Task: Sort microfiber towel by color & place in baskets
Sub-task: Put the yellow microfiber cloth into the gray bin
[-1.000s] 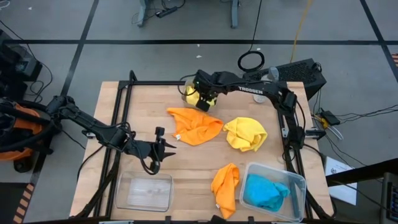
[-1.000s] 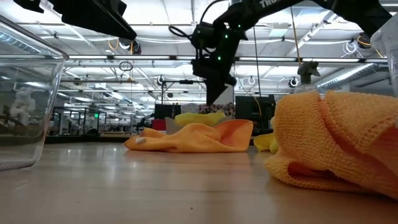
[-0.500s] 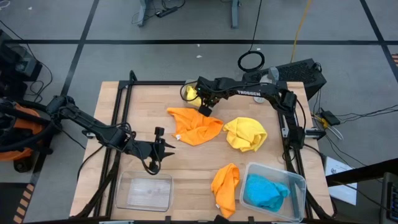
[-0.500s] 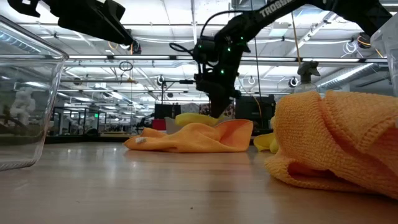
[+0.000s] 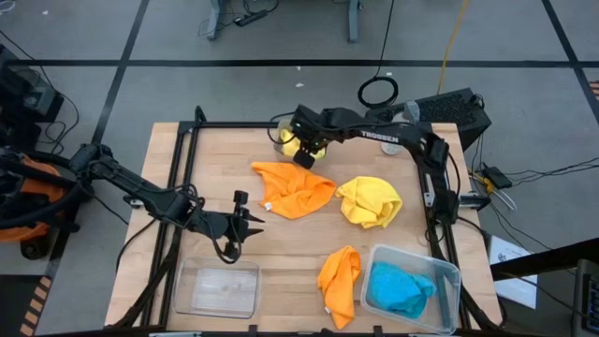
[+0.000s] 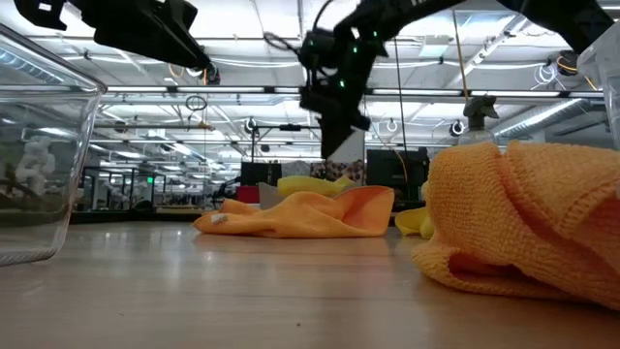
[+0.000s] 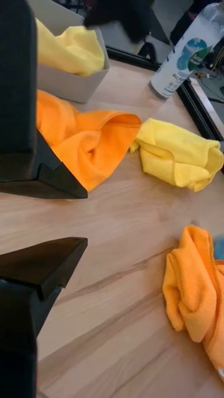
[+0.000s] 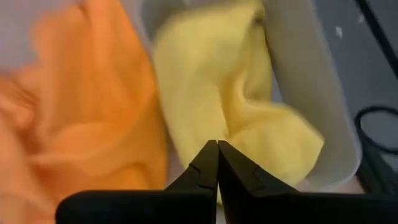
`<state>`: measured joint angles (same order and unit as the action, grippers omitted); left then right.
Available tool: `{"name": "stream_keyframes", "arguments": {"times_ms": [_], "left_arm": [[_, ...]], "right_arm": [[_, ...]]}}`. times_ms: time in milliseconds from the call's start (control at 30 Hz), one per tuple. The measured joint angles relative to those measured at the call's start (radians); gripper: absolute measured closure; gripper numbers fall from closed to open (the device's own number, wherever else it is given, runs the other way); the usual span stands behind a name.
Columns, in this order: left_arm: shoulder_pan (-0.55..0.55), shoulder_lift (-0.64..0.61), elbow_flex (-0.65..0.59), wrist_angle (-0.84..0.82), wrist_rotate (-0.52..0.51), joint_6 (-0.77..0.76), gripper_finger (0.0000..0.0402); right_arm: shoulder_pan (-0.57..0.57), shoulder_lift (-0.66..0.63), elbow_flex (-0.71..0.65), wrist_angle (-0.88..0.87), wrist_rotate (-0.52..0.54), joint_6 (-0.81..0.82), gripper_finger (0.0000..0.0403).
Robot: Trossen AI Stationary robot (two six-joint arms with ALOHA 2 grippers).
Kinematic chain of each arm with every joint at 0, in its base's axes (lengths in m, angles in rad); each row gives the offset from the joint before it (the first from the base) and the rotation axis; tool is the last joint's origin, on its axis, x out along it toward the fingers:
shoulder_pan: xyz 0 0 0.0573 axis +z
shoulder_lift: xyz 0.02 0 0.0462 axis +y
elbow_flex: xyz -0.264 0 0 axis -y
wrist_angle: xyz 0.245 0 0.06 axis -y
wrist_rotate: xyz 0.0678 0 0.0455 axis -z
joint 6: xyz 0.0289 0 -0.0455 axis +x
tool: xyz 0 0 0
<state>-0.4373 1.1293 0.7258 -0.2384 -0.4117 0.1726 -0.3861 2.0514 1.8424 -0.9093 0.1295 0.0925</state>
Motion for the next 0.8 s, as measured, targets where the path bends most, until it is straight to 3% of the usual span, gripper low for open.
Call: {"name": "stream_keyframes", "arguments": {"times_ms": [133,233,600,800], "left_arm": [[0.000,0.000,0.000,0.036,-0.001,0.000,0.0284],[0.000,0.000,0.000,0.066,-0.002,-0.001,0.0284],[-0.001,0.000,0.000,0.074,-0.004,-0.010,0.0284],[-0.001,0.000,0.000,0.073,-0.004,-0.012,0.0284]], "right_arm": [[0.035,0.000,0.118,-0.133,0.017,0.020,0.0402],[0.079,-0.002,0.158,-0.196,0.088,0.041,0.0402],[0.294,-0.015,0.162,-0.542,0.238,0.223,0.0403],[0.379,-0.015,0.161,-0.663,0.264,0.333,0.0396]]}}
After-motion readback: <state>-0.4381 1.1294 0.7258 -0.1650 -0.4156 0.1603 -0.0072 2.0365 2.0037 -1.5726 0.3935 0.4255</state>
